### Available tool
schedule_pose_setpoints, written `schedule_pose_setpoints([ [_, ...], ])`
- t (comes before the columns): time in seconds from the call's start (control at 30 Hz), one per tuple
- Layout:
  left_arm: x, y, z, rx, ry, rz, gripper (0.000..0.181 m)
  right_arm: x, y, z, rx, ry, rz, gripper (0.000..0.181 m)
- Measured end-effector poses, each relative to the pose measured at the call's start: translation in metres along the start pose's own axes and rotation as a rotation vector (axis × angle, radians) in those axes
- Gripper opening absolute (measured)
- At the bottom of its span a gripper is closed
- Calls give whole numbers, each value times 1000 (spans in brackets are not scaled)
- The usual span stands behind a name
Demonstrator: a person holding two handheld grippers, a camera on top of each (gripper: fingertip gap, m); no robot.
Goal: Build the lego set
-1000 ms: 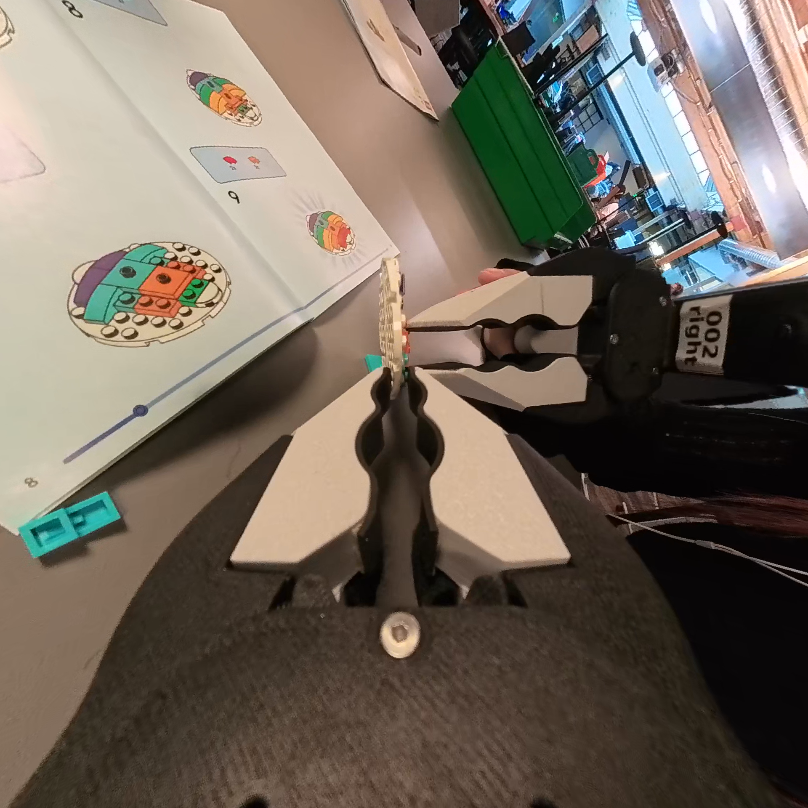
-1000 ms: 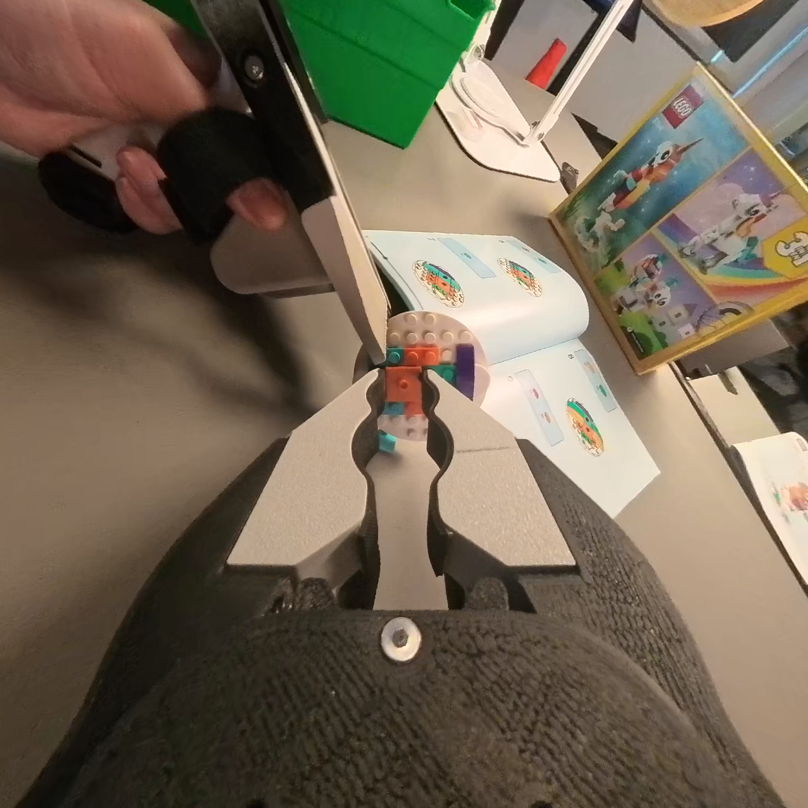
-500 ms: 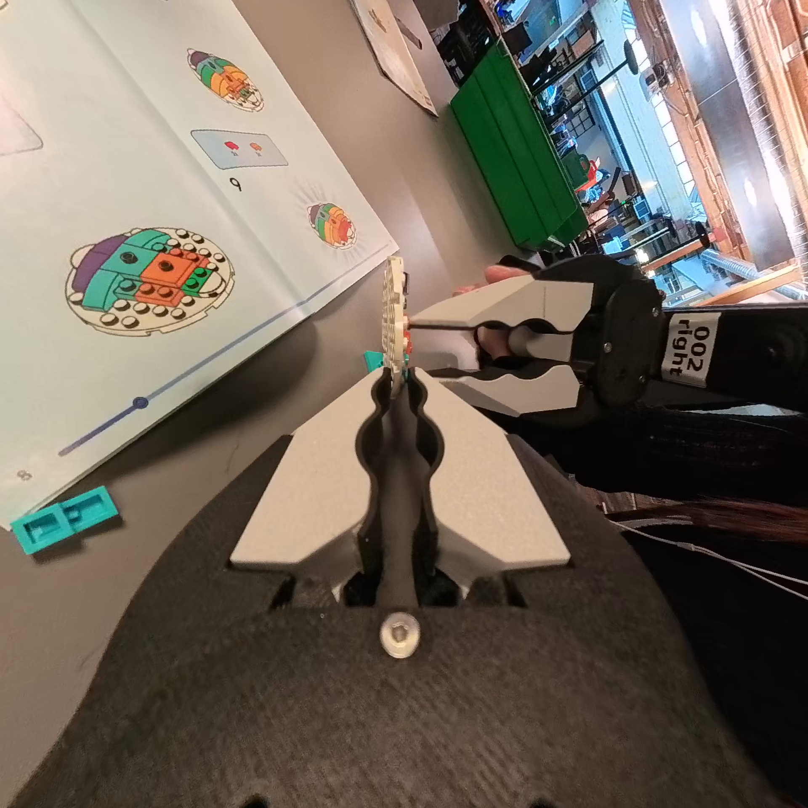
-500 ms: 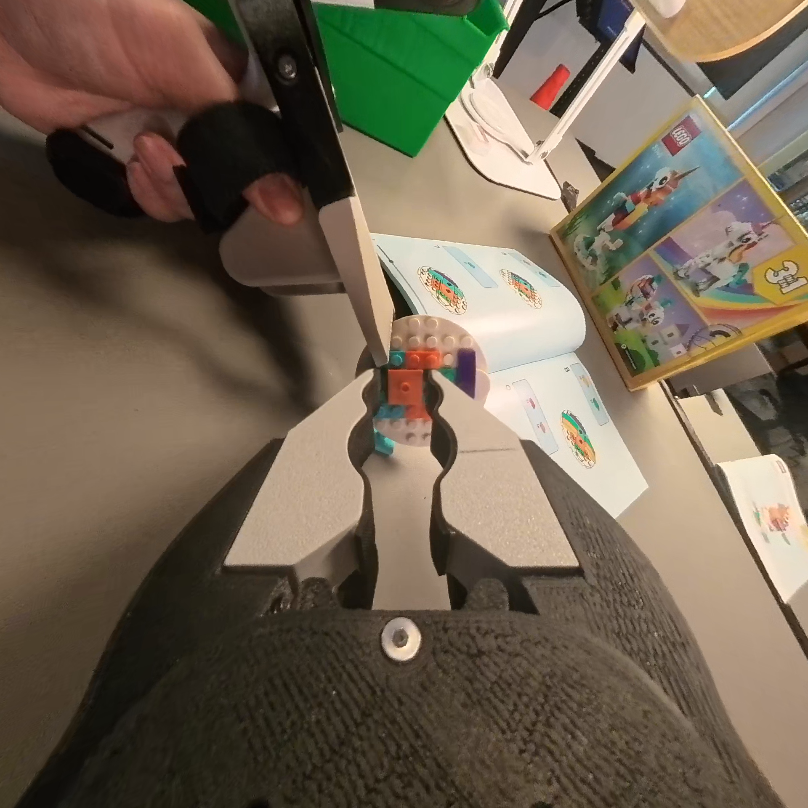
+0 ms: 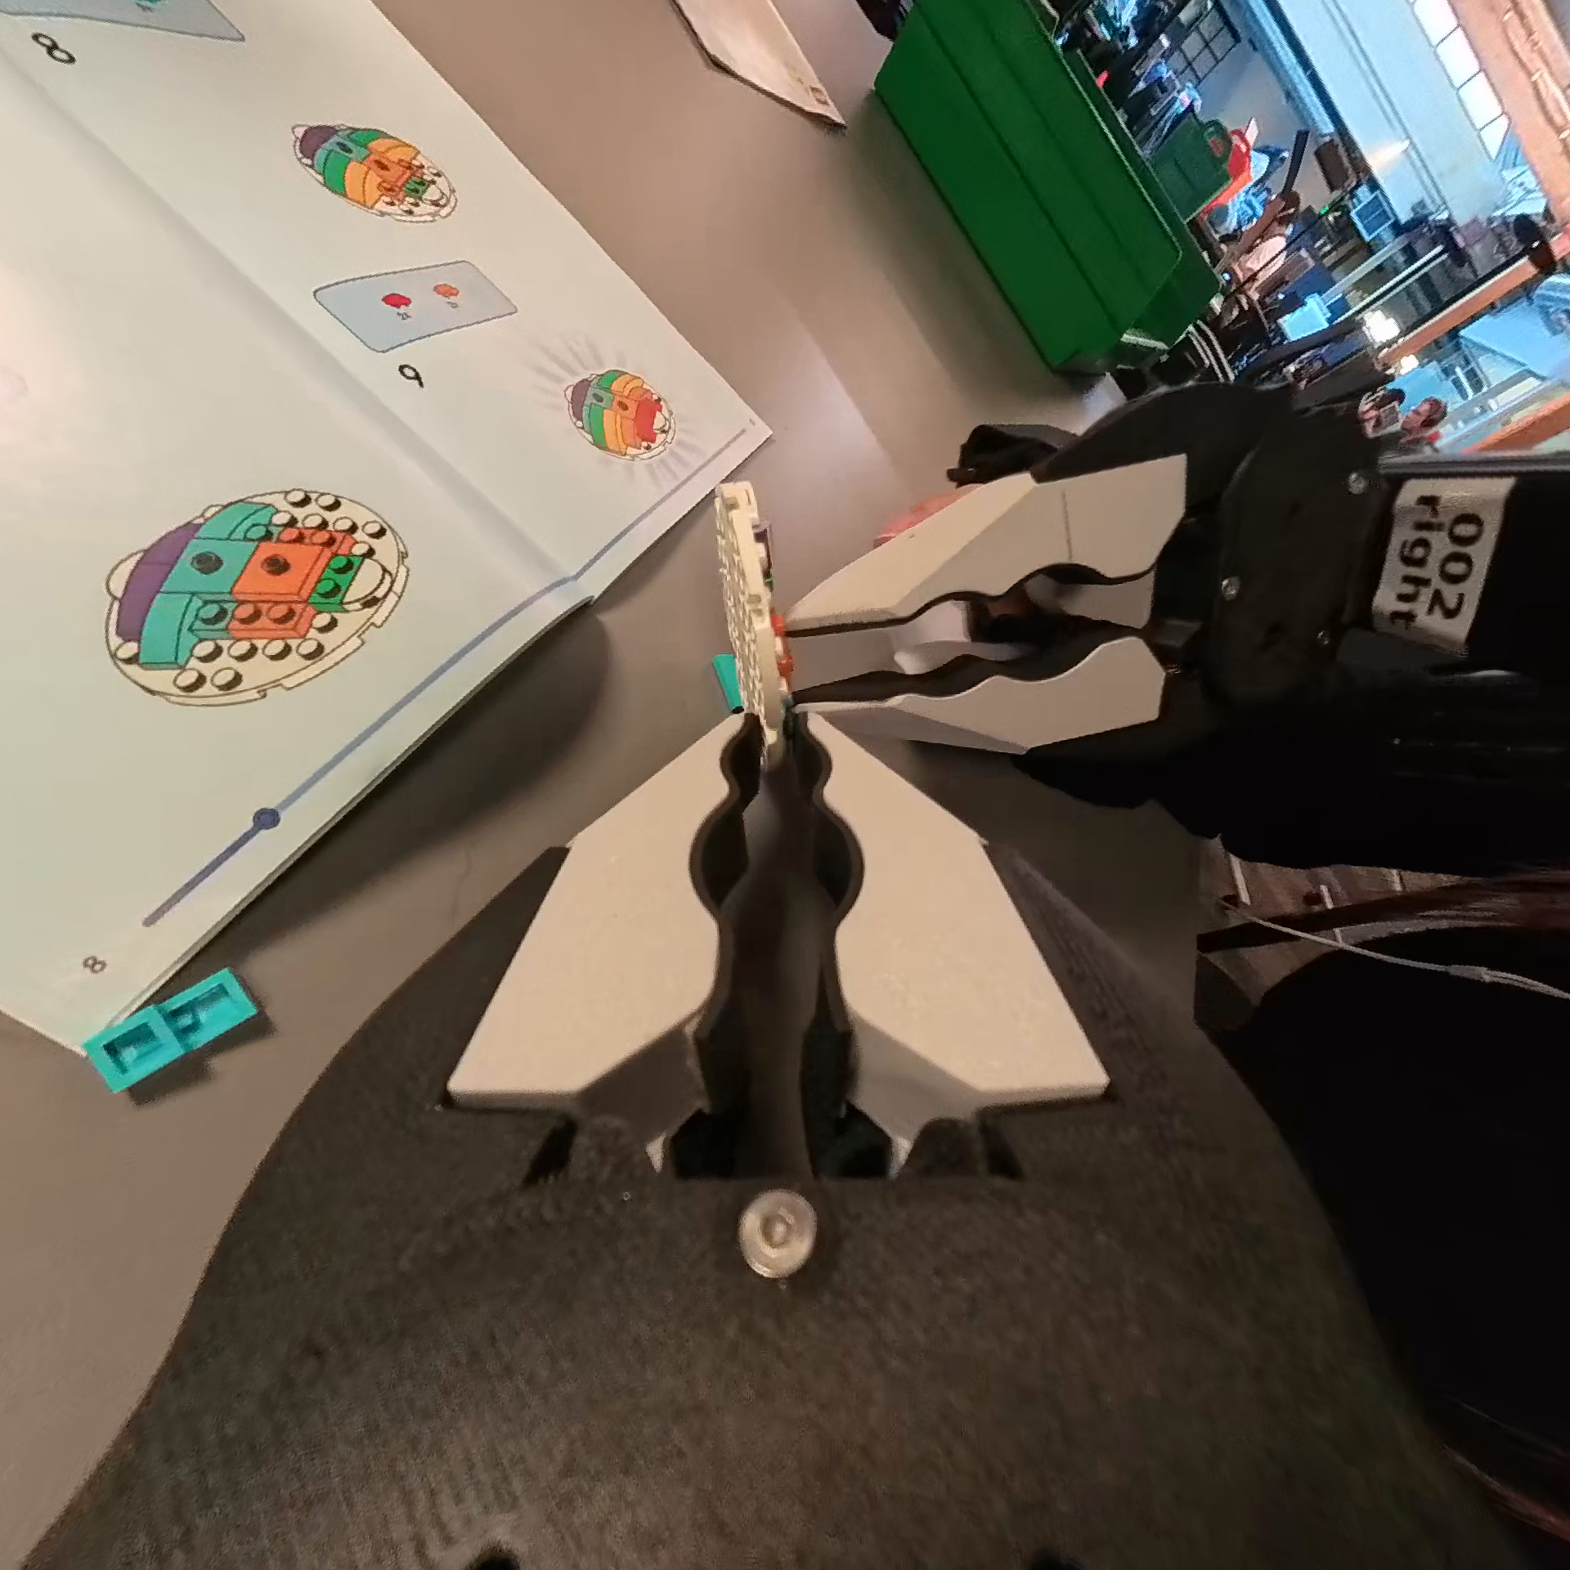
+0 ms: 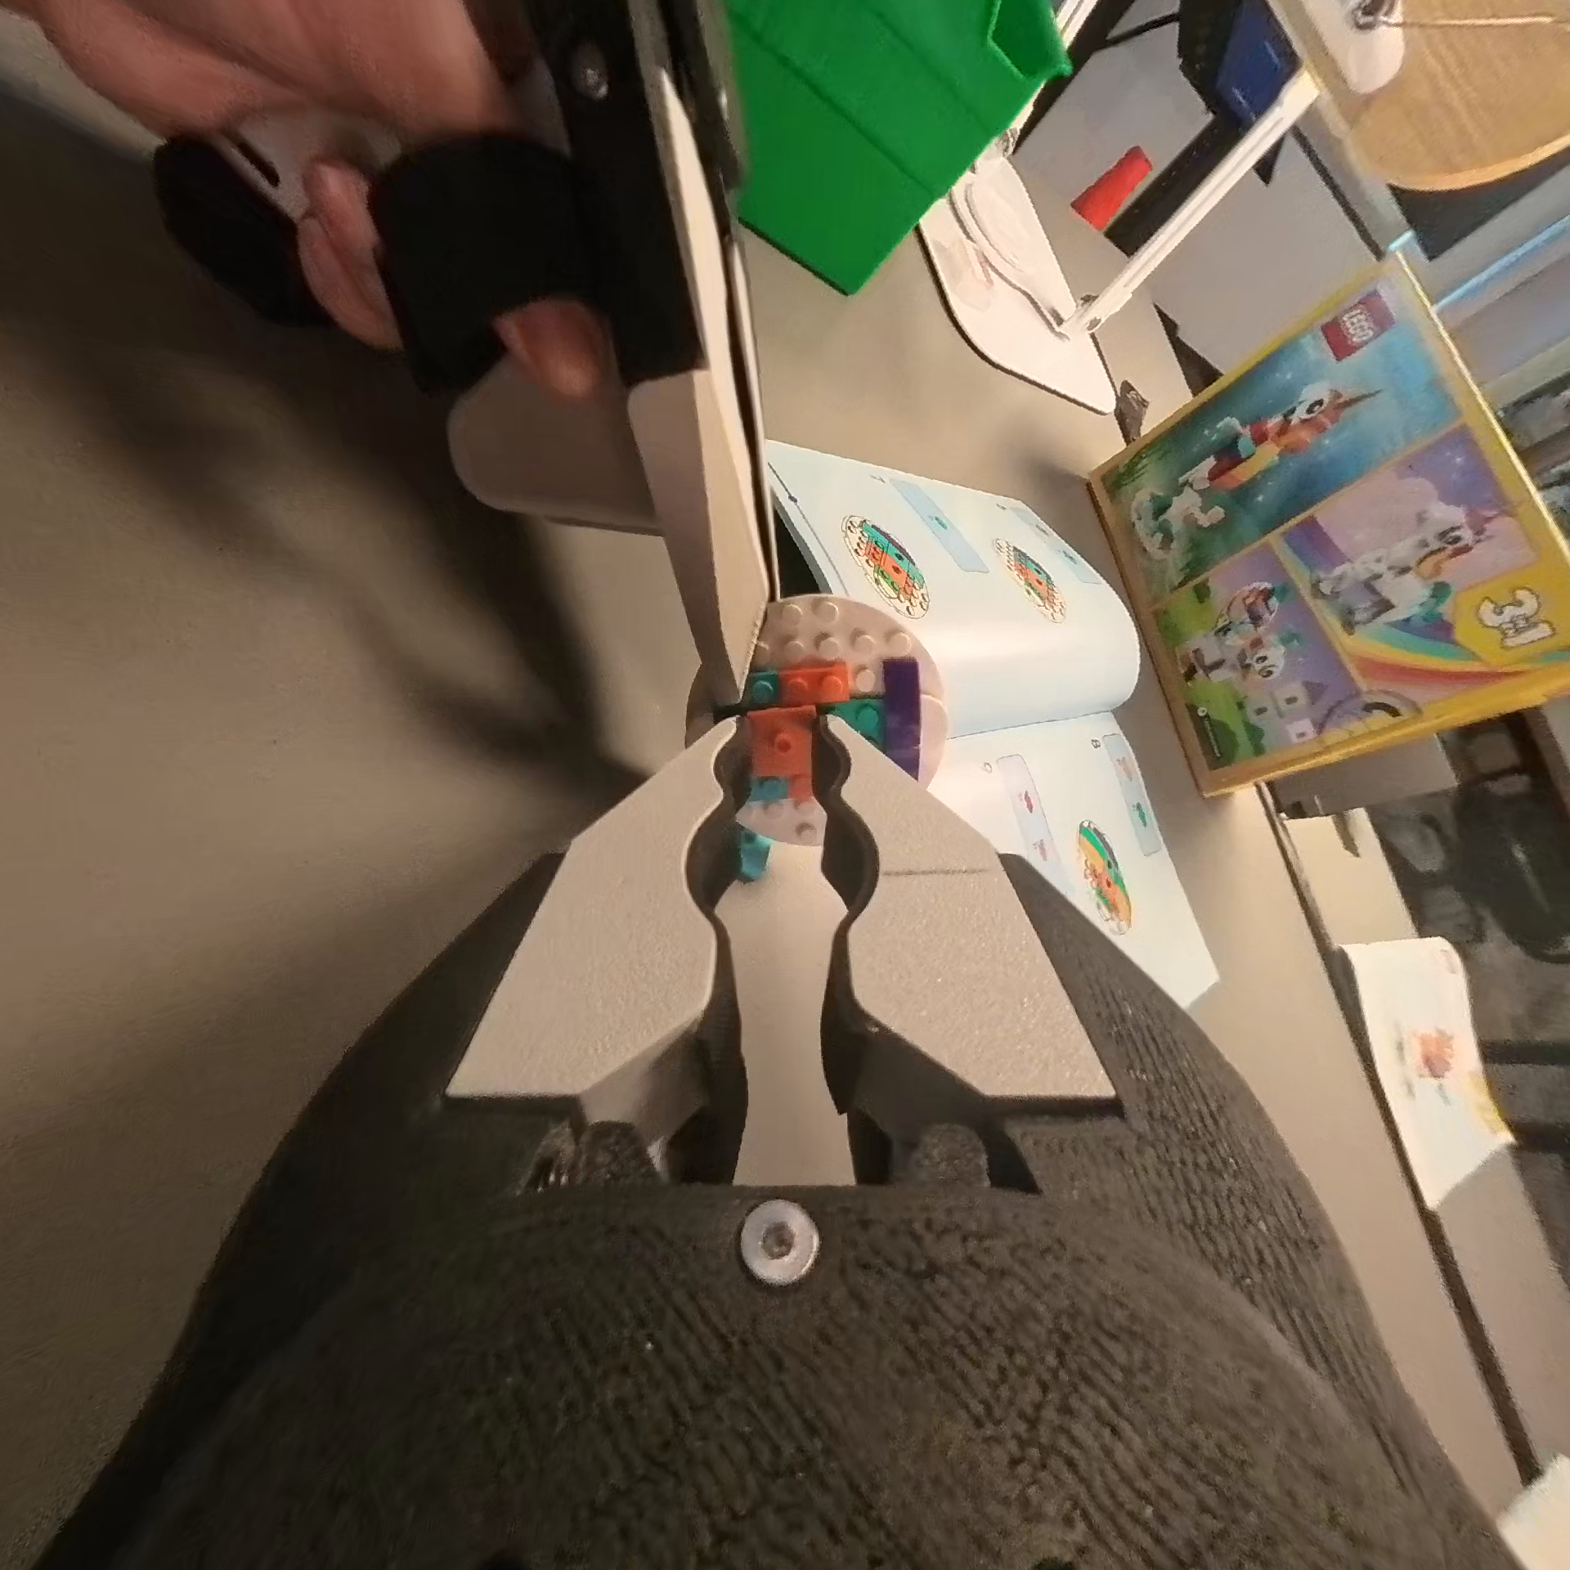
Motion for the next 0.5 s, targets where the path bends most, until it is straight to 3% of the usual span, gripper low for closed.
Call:
schedule_pose_setpoints([
  [0.1,1,0,0,-3,8,-20,6,-1,0,0,-4,13,-3,11],
  [0.13,2,0,1,2,8,-35,6,-6,-5,-1,-20,4,24,0],
  [0.33,3,-2,-7,-60,-24,-32,6,-7,-7,-5,-96,111,-18,0],
  [0.5,-7,-15,-28,-267,9,33,6,-25,-23,-10,-307,335,-8,24],
])
Point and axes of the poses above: each gripper's, where its closed fingertips meet, y out along the fingers, z out of its underside, x = y × z across the jaws, the point moved 3 cm from there along -y, back along the fingers, and after that the axes turned 14 degrees about -z, right-handed, at the moved point
